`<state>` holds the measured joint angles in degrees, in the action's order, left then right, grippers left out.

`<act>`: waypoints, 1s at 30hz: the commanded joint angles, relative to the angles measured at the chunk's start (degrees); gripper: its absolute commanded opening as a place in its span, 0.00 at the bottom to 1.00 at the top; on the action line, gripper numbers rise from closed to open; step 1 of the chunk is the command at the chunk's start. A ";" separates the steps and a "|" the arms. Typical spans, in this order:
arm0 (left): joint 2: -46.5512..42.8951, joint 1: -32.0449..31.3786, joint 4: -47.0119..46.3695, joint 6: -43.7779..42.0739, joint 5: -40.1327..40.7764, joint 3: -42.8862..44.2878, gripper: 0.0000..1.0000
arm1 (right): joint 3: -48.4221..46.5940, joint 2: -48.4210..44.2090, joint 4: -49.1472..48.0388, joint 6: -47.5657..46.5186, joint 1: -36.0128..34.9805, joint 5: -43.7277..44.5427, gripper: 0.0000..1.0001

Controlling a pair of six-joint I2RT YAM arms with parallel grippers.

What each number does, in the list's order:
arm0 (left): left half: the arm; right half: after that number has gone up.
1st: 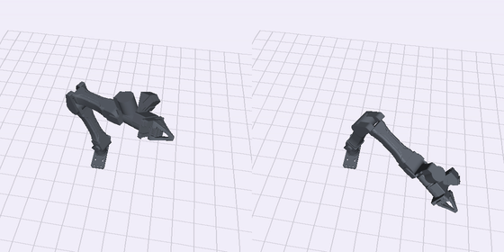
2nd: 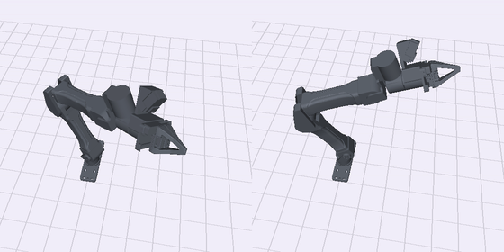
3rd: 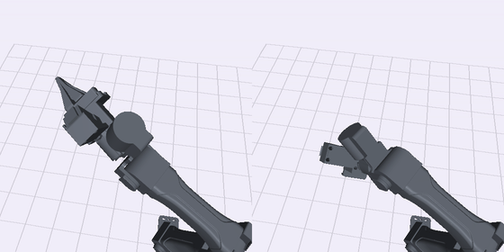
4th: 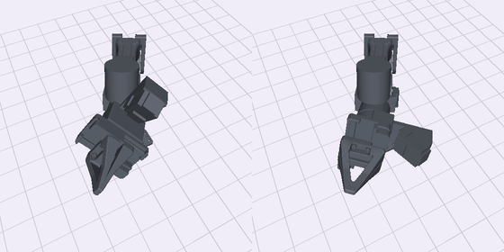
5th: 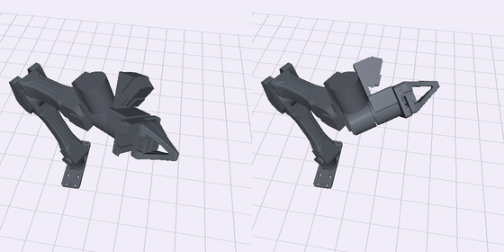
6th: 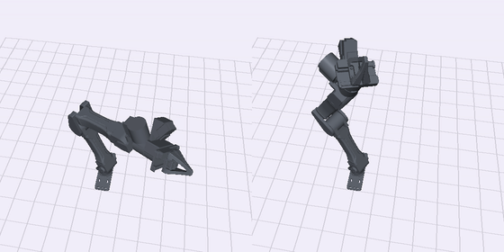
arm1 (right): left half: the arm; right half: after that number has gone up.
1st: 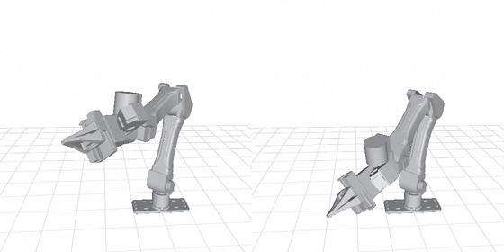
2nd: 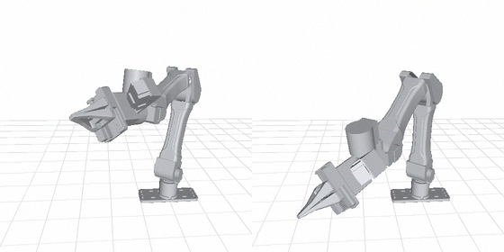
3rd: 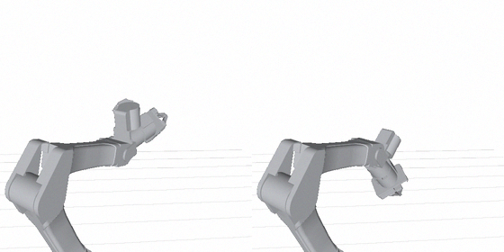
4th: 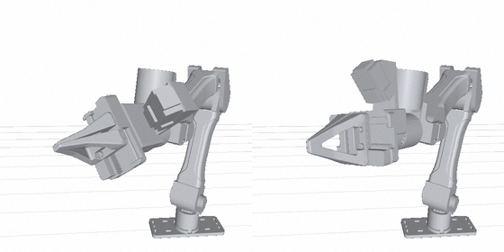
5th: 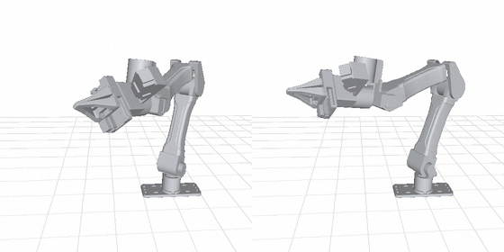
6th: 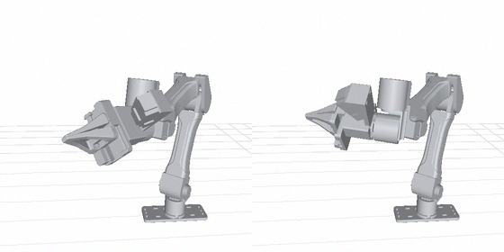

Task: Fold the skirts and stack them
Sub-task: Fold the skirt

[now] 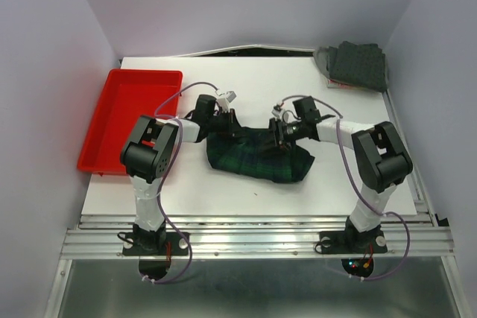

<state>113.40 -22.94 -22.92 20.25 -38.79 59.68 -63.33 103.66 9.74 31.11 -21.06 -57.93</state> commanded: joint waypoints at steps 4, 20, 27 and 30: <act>-1.87 -0.53 2.71 -2.49 3.46 -2.55 0.09 | 11.12 5.05 -2.62 -0.78 1.72 1.68 0.50; -23.13 2.37 16.05 -23.12 0.55 4.56 0.99 | -13.57 16.76 13.81 -25.22 5.68 14.25 0.46; -30.34 7.02 22.30 -28.60 -1.55 9.14 0.99 | -17.61 5.44 15.93 -28.03 5.68 11.61 0.59; -30.70 8.43 26.31 -32.27 -11.42 10.88 0.99 | -17.27 1.21 15.93 -28.91 5.68 11.70 0.68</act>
<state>84.31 -16.47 -2.98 -5.69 -39.13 67.29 -78.06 112.86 25.36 6.15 -15.79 -48.31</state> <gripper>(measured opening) 0.986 0.648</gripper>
